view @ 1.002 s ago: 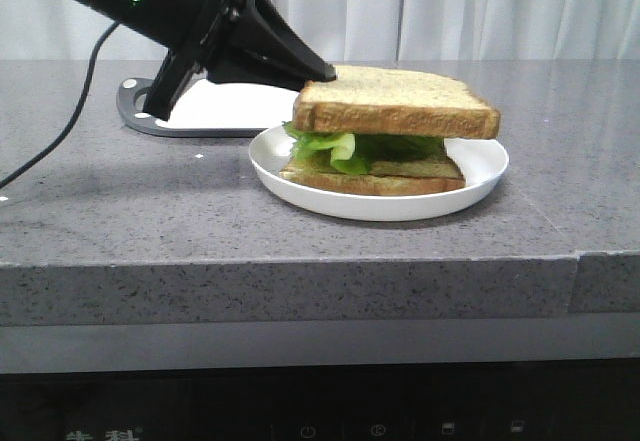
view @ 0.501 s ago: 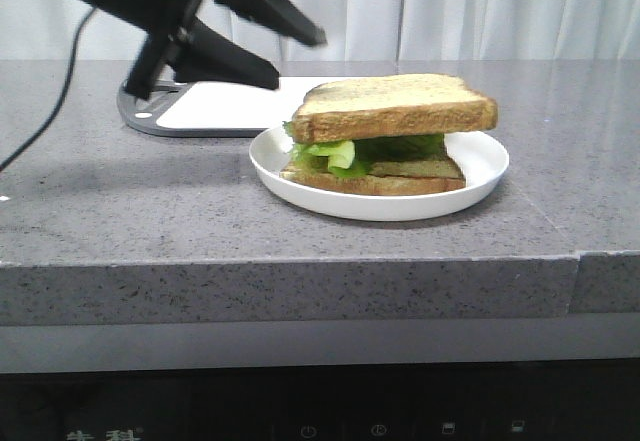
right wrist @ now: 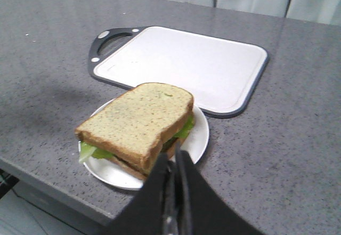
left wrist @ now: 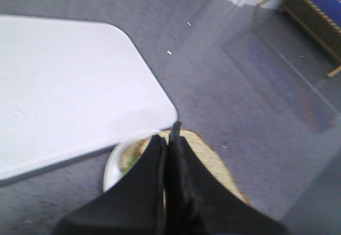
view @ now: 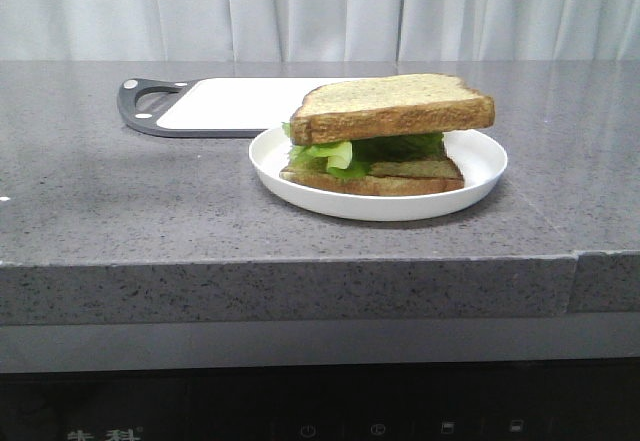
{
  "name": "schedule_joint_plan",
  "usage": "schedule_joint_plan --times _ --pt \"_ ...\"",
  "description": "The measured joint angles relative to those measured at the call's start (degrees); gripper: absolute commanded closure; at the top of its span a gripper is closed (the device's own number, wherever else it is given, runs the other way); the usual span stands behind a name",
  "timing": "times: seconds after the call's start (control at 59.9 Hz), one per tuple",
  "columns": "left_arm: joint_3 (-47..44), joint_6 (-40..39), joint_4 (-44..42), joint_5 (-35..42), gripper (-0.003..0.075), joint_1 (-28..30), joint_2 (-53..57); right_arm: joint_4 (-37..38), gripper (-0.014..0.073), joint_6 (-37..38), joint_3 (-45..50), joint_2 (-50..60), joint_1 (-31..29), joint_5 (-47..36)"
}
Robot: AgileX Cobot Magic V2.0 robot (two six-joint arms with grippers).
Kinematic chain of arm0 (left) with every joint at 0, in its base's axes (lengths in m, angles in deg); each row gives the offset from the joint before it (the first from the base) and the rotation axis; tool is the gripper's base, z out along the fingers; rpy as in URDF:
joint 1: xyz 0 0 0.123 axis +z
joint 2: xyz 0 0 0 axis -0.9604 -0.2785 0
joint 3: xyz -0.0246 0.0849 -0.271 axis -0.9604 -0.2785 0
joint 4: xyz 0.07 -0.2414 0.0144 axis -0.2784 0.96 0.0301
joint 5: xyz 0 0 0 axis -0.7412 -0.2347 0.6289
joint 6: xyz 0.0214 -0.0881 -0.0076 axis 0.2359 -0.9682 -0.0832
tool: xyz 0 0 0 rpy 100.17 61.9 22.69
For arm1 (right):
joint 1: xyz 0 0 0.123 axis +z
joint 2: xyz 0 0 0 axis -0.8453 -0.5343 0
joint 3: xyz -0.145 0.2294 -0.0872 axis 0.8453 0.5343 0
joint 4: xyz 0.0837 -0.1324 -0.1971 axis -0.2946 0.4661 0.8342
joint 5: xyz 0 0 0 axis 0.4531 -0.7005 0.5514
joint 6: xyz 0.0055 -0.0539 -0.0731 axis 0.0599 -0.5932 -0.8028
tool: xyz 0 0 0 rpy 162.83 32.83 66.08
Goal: Left arm grabs bread, right arm adds lettuce
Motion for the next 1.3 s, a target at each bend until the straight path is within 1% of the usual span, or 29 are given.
schedule_joint_plan --times 0.017,0.117,0.2,0.334,0.518,0.635,0.735,0.885,1.303 --pt "-1.06 0.0 -1.82 1.93 0.0741 0.0 2.02 0.0 0.0654 0.0 0.09 0.09 -0.32 -0.28" --pt "-5.84 0.09 -7.99 7.45 0.0741 0.0 9.71 0.0 0.0654 0.13 1.64 1.9 -1.36 -1.49" --pt "-11.61 0.09 -13.3 11.88 0.0741 0.0 17.44 0.0 0.0654 0.13 4.16 5.0 -1.48 -3.37" --pt "-22.75 0.09 -18.47 17.66 0.0741 0.0 30.66 0.0 0.0654 0.13 9.1 12.25 -1.48 -5.62" --pt "-36.12 0.13 -19.43 19.34 0.0741 0.0 45.86 0.0 0.0654 0.13 13.79 21.11 -1.57 -5.84" --pt "-42.12 0.22 -19.52 19.34 0.0741 0.0 53.62 0.0 0.0654 0.13 15.06 23.87 -1.57 -5.84" --pt "-44.36 0.22 -19.52 19.34 0.0741 0.0 58.5 0.0 0.0654 0.23 15.2 24.26 -1.57 -5.84" --pt "-44.46 0.22 -19.41 19.37 0.0741 0.0 62.64 0.0 0.0654 0.23 15.2 24.4 -1.57 -5.84" --pt "-44.51 0.34 -19.41 19.46 0.0741 0.0 62.85 0.0 0.0654 0.23 15.2 24.4 -1.57 -5.84"
